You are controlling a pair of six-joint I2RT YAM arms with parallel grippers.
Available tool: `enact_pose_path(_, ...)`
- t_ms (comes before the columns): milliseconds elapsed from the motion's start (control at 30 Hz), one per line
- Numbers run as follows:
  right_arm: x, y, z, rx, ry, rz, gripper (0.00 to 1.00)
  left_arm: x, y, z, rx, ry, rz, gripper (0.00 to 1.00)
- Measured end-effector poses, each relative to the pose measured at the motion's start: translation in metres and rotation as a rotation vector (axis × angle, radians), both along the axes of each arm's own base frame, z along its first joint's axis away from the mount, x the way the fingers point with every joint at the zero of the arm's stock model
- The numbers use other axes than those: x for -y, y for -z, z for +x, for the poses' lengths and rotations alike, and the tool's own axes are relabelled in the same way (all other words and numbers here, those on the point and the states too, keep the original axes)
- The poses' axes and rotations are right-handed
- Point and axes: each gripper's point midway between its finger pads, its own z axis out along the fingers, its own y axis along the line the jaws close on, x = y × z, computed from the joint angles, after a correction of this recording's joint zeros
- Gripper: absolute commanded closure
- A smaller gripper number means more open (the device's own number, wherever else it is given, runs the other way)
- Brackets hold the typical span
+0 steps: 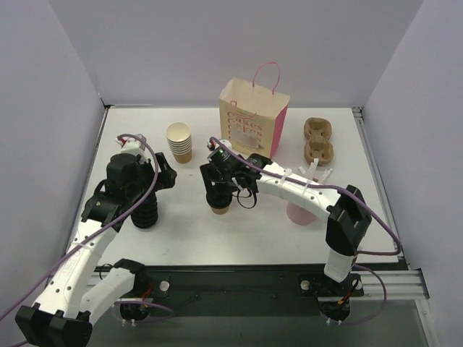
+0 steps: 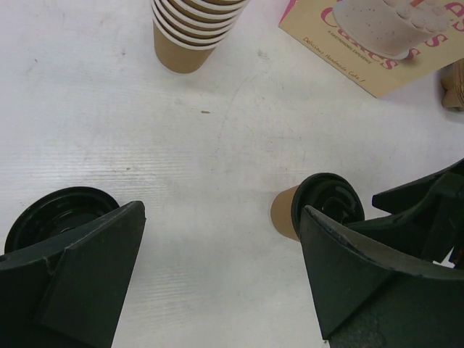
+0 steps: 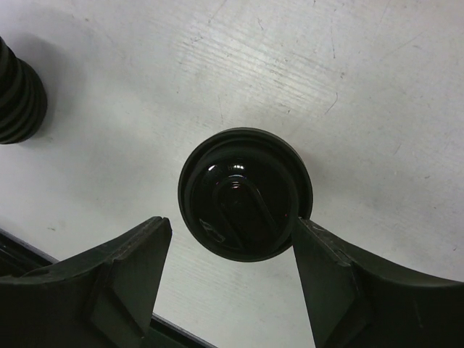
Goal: Pack the takeout coffee
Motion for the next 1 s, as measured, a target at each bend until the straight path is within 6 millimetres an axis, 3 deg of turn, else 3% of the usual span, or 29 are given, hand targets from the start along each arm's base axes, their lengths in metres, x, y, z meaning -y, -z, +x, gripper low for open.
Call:
enact_pose_path(67,0.001,0.007,0.000,-0.011,-0.005,-0.022,0.31,-0.003,0.005,-0.006,0.006,0.006,0.018,0.03)
enact_pose_path(300,-0.005,0.014,0.002,-0.024,-0.019,-0.051,0.31,-0.004,0.051,-0.021,-0.109,0.049,0.070,0.04)
enact_pose_path(467,-0.007,0.022,0.000,-0.028,-0.027,-0.076,0.32,-0.002,0.049,-0.022,-0.101,0.067,0.065,0.04)
enact_pose_path(600,-0.007,0.024,0.002,-0.017,-0.021,-0.093,0.41,-0.001,0.048,-0.023,-0.095,0.075,0.062,0.05)
enact_pose_path(767,-0.007,0.026,0.005,0.019,0.001,-0.122,0.44,-0.002,0.045,-0.024,-0.085,0.078,0.066,0.05)
enact_pose_path(1000,-0.012,0.030,0.002,0.067,0.017,-0.157,0.41,-0.002,0.045,-0.024,-0.081,0.081,0.070,0.05)
